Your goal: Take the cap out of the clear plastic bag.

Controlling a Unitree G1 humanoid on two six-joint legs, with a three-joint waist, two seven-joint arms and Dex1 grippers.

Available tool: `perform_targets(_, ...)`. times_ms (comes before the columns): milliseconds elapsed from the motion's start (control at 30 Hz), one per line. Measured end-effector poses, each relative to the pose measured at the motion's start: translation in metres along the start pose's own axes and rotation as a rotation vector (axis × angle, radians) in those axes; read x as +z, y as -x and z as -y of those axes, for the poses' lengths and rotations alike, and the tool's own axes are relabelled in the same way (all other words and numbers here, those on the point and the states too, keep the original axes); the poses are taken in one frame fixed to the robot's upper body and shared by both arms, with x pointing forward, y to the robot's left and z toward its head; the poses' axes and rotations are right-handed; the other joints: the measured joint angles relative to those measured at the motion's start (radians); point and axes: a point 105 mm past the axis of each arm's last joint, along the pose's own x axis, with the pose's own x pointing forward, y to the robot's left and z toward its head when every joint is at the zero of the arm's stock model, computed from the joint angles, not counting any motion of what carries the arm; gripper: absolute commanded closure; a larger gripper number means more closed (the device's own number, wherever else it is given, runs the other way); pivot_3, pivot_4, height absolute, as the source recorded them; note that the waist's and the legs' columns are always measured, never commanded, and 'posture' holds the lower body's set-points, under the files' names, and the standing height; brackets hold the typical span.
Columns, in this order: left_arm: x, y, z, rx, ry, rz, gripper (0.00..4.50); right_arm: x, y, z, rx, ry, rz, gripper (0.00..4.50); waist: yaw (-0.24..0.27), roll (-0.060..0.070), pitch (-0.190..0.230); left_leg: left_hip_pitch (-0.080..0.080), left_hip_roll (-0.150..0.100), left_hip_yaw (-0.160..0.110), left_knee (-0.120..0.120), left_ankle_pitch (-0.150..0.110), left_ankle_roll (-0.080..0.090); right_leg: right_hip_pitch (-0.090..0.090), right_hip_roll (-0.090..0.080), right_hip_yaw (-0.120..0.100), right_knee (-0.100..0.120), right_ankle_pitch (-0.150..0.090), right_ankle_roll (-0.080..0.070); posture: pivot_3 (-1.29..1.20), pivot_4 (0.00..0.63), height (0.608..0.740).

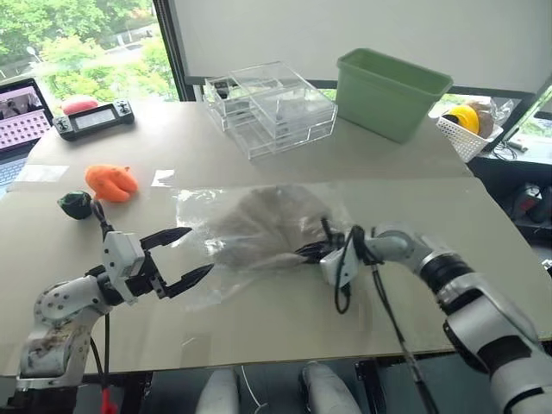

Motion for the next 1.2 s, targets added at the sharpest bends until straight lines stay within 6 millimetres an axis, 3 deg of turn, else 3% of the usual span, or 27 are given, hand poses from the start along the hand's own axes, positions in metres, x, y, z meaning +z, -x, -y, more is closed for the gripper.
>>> perform_targets(167,-0.002,-0.001,-0.001,-0.009,0.0,-0.003,0.0,-0.025,0.007,0.009,0.029,0.223,-0.122,4.48,-0.005,0.001,0.0,0.0,0.0,0.0,-0.001,0.0,0.0,-0.003,0.0,0.001,0.001,0.0,-0.001,0.0,0.15,0.735)
perform_targets(300,-0.002,-0.003,-0.002,-0.016,-0.003,-0.004,0.0,-0.033,-0.008,0.022,-0.021,0.334,-0.158,4.48,-0.011,0.001,0.0,0.0,0.0,0.001,-0.001,0.0,-0.001,-0.004,0.0,0.003,0.002,0.0,-0.001,0.0,0.15,0.735)
perform_targets(433,0.0,-0.005,-0.005,-0.015,-0.01,0.0,0.0,-0.033,-0.021,0.028,-0.051,0.335,-0.174,4.48,-0.018,0.001,0.0,0.001,0.0,0.001,-0.001,0.0,0.0,-0.002,0.001,0.003,0.003,0.0,-0.001,0.0,0.15,0.735)
perform_targets(467,0.0,-0.005,-0.005,-0.017,-0.011,0.001,0.0,-0.033,-0.023,0.029,-0.059,0.32,-0.176,3.7,-0.022,0.0,0.0,0.001,0.0,0.001,-0.001,0.0,0.0,-0.001,0.001,0.002,0.002,0.0,-0.001,0.0,0.15,0.735)
perform_targets(500,0.0,-0.006,-0.005,-0.019,-0.011,0.0,0.0,-0.033,-0.024,0.031,-0.066,0.304,-0.181,3.57,-0.026,0.001,0.0,0.001,0.0,0.001,-0.001,0.0,0.0,-0.001,0.001,0.002,0.002,0.0,-0.001,0.0,0.15,0.735)
perform_targets(600,-0.001,-0.007,-0.004,-0.028,-0.015,-0.006,0.0,-0.035,-0.026,0.036,-0.081,0.2,-0.203,2.4,-0.035,0.001,0.0,0.002,0.0,0.0,-0.001,0.0,0.0,0.0,0.001,0.002,0.003,0.0,-0.001,0.0,0.15,0.735)
perform_targets(800,-0.004,-0.007,-0.005,-0.025,-0.01,-0.01,0.0,-0.041,-0.017,0.042,-0.056,-0.03,-0.237,0.56,-0.029,0.001,0.0,0.006,0.0,0.0,-0.001,0.0,0.0,0.005,0.0,0.001,0.002,0.0,0.0,0.0,0.15,0.735)
perform_targets(1033,-0.005,-0.017,-0.01,-0.039,-0.013,0.013,0.0,-0.041,0.021,0.019,0.066,-0.377,-0.178,0.56,0.001,0.001,0.001,0.004,0.0,-0.003,-0.001,0.0,0.0,0.006,-0.001,-0.002,0.001,0.0,0.0,0.0,0.15,0.735)
perform_targets(1200,-0.011,-0.023,-0.014,-0.047,0.003,0.007,0.0,-0.007,0.037,-0.004,0.155,-0.599,-0.068,0.56,0.007,0.005,0.003,-0.001,0.0,-0.004,-0.001,0.0,0.0,0.002,-0.001,-0.004,0.002,0.0,0.0,0.0,0.15,0.735)
